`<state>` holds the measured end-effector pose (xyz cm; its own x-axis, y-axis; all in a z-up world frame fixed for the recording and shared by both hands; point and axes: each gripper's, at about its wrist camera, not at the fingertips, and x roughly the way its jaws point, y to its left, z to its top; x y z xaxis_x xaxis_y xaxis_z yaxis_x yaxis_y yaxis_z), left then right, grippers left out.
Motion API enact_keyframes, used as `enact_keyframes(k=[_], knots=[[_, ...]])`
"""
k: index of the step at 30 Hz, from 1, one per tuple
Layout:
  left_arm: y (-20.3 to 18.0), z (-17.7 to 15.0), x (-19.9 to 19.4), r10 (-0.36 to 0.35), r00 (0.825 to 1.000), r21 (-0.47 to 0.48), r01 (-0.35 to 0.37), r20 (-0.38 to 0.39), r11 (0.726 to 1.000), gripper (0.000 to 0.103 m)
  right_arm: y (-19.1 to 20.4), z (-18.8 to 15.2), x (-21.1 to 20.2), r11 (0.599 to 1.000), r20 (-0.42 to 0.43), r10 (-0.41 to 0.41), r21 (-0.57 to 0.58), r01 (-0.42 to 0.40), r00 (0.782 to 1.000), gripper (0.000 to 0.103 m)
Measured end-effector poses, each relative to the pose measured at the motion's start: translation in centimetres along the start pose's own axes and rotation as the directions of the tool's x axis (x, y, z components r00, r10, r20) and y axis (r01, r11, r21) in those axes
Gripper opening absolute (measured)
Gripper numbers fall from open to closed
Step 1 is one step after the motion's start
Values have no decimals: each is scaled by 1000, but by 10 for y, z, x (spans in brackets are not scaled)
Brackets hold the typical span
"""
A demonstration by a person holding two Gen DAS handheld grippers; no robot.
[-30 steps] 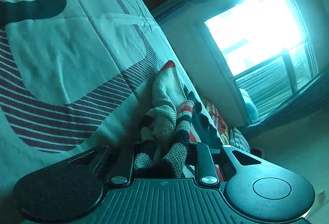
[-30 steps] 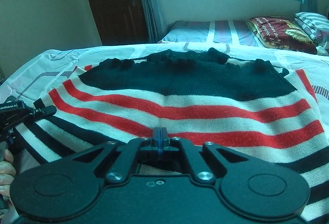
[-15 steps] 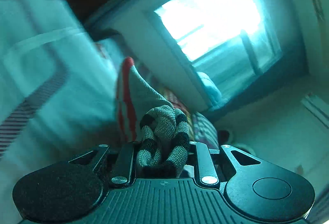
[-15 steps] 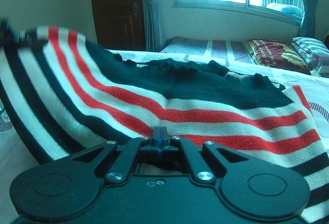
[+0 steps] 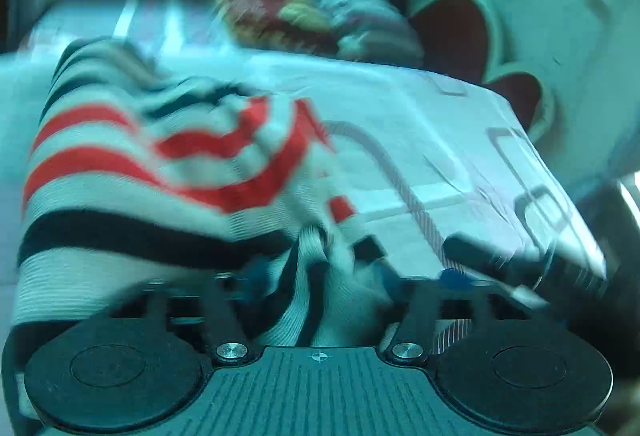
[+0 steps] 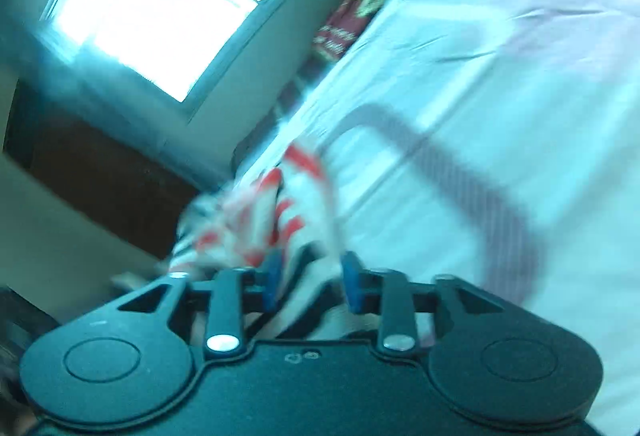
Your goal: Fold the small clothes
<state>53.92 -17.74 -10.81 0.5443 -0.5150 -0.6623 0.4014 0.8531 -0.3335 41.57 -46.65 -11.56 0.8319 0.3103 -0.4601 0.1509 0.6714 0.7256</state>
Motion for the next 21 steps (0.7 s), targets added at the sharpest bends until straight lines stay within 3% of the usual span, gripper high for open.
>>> enact_keyframes(k=[2,5,6,8,10,11,15,18,21], knots=[[-15,-2,-29,-52,998,49,51,21,998,87,-4,12,-17,999,3,38,-1,-38,999,58],[2,-2,-89,-100,986,23,98,133,995,87,5,14,-25,992,-44,125,-12,-125,991,62],[19,3,-104,-77,980,-3,79,182,997,87,10,11,-22,987,-75,156,-15,-157,985,63],[55,4,-127,68,961,-69,-51,266,996,87,22,2,-7,980,-153,198,0,-200,968,65],[95,-1,-133,197,947,-160,-160,255,974,87,31,-10,9,975,-219,223,42,-219,950,68],[113,-6,-130,207,951,-207,-160,230,965,87,34,-14,17,973,-246,232,61,-224,941,68],[140,-26,-107,225,962,-254,-182,152,950,87,43,-23,45,971,-305,237,110,-212,923,69],[145,-38,-91,185,969,-305,-127,166,944,87,43,-26,70,982,-355,183,111,-152,917,69],[149,-38,-86,176,971,-332,-115,160,936,87,56,-26,80,984,-337,176,56,-167,925,69]])
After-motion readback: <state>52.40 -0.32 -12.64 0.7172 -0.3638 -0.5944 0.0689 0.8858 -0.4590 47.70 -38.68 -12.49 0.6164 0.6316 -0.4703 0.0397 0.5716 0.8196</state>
